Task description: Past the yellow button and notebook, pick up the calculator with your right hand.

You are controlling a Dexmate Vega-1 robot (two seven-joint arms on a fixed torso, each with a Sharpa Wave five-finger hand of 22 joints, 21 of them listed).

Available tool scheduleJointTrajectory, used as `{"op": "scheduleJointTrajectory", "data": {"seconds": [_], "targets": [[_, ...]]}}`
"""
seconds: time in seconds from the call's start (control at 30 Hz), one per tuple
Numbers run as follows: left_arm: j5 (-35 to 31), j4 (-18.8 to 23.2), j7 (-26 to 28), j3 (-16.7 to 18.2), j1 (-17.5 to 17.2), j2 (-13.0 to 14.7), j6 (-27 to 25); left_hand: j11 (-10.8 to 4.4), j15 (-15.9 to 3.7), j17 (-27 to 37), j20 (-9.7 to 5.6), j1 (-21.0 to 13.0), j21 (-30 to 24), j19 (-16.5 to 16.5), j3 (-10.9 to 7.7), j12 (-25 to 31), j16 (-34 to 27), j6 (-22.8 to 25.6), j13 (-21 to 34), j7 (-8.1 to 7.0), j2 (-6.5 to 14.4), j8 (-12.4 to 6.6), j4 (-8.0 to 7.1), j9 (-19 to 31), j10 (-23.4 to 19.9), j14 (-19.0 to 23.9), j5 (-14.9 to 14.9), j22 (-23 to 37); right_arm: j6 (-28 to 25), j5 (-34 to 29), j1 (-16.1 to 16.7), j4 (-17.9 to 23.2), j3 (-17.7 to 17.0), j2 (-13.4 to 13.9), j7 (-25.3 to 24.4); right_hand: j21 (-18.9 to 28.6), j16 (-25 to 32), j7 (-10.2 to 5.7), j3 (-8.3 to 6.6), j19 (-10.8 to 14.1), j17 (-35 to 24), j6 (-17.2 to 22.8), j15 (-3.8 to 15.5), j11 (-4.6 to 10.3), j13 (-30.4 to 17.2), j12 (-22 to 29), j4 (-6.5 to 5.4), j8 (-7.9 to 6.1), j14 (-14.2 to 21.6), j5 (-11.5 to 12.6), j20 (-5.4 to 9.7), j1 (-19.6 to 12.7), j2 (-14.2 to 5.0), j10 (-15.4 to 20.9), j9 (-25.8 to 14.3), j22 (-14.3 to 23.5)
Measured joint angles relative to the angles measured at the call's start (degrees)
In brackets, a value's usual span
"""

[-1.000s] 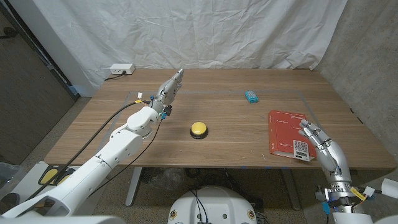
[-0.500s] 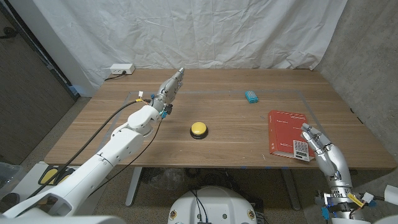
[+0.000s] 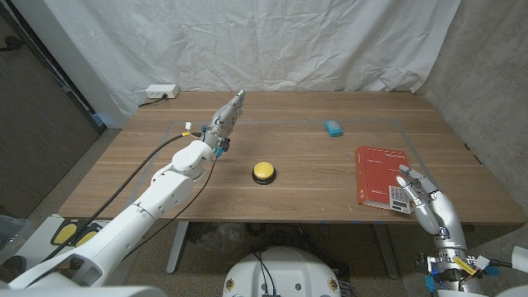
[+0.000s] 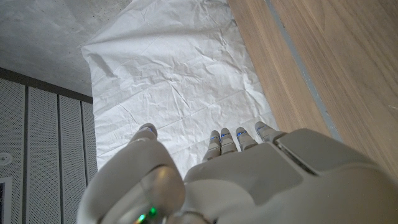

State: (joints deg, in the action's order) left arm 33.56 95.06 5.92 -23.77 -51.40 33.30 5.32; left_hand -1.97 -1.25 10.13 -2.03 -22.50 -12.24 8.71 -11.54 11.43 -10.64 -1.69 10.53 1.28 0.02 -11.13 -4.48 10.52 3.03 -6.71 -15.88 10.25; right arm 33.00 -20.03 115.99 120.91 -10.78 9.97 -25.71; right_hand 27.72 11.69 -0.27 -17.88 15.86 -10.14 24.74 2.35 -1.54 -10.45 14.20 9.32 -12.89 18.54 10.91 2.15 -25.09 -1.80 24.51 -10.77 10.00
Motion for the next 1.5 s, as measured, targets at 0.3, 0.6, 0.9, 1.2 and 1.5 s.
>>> {"op": "scheduleJointTrajectory", "data": {"seconds": [0.3,0.6,0.9,1.2,1.5], "targets": [[-0.28,-0.43,-0.08,-0.1,0.27,-0.36,0.63,0.0,0.0,0.0,0.0,0.0,0.0,0.0,0.0,0.0,0.0,0.07,0.0,-0.07,0.0,0.0,0.0,0.0,0.0,0.0,0.0,0.0,-4.64,-7.51,1.02,2.41,0.76,-0.74,-4.92,0.0,0.0,-0.13,-0.03,0.9,-0.01,0.66,0.0,-0.01,0.07,0.21,0.02,-0.04,0.62,0.12,0.1,-1.11,0.5,0.79,0.0,0.29],[-0.62,-0.64,0.36,-0.14,0.46,-0.76,0.91,0.63,0.31,0.01,-0.02,-0.46,0.27,-0.63,0.23,0.0,0.0,0.28,0.0,0.14,-0.01,0.0,0.23,0.0,-0.63,0.3,0.22,0.0,-7.99,-11.16,1.78,3.08,1.93,0.53,-8.98,-0.44,0.0,-0.13,-0.24,1.1,-0.01,0.66,0.13,0.5,0.06,0.21,0.23,-0.04,1.37,0.34,0.3,-2.32,1.08,1.31,0.0,0.29],[-0.84,-0.51,0.83,-0.16,0.41,-0.87,0.96,0.64,0.19,0.01,-0.02,-0.46,0.27,-0.62,0.23,0.0,0.0,0.28,0.0,0.15,-0.01,0.0,0.23,0.0,-0.63,0.79,0.22,0.0,-11.37,-13.64,2.09,3.4,2.8,2.27,-12.12,-0.44,0.0,-0.68,-0.47,1.29,-0.01,1.2,-0.1,1.01,0.06,0.21,0.46,-0.03,1.95,0.34,0.1,-3.04,1.22,1.83,0.0,0.28],[-1.11,-0.28,1.46,-0.17,0.09,-1.19,1.23,0.63,0.19,0.01,-0.02,-0.99,0.27,-0.62,0.41,0.0,0.0,0.28,-0.01,0.15,0.07,0.0,0.41,0.0,-0.63,0.78,0.21,0.0,-13.73,-14.91,2.61,3.56,3.55,4.13,-14.74,-0.44,0.0,-0.74,-0.47,2.54,-0.02,1.89,0.07,1.04,-0.06,0.21,0.46,-0.03,2.74,0.56,0.12,-3.67,1.86,2.25,0.0,0.28],[-1.47,0.34,1.85,-0.69,0.07,-1.48,0.84,0.97,0.41,0.01,-0.02,-0.99,0.27,-0.61,0.41,-0.23,0.0,0.06,0.0,0.36,0.07,0.0,0.41,0.0,0.15,0.57,0.21,0.0,-14.69,-15.25,3.33,3.29,3.92,5.9,-18.12,-0.44,0.0,-0.85,-0.47,3.25,-0.15,2.62,-0.04,1.43,-0.09,0.21,0.46,-0.03,3.51,1.01,0.2,-4.06,2.25,2.64,0.0,0.28]]}}
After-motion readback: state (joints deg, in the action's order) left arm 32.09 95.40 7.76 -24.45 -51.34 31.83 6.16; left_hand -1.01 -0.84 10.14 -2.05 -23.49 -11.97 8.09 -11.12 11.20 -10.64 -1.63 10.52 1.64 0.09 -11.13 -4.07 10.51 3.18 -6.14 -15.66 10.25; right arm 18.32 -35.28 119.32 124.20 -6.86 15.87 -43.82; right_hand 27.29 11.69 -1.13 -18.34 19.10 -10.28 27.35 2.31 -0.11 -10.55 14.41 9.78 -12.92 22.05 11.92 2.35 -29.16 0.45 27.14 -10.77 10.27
